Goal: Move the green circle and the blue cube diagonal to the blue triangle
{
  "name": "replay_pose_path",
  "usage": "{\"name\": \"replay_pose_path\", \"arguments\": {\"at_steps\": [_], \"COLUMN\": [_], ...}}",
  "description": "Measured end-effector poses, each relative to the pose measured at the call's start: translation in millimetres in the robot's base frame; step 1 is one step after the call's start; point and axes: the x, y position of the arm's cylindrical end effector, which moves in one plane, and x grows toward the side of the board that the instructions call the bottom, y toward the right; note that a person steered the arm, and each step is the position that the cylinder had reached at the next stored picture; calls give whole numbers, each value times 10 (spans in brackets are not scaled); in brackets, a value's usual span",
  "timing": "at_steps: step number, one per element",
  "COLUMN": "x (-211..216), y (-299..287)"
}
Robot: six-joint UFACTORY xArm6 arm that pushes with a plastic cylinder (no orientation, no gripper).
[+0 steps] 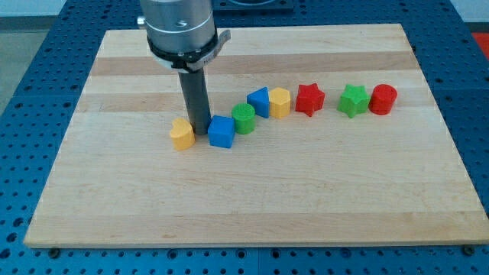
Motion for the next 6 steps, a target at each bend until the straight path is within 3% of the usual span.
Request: {"name": "replay_pose_path", "arguments": {"at_steps": [2,6], "x": [587,380], "y": [16,439]}}
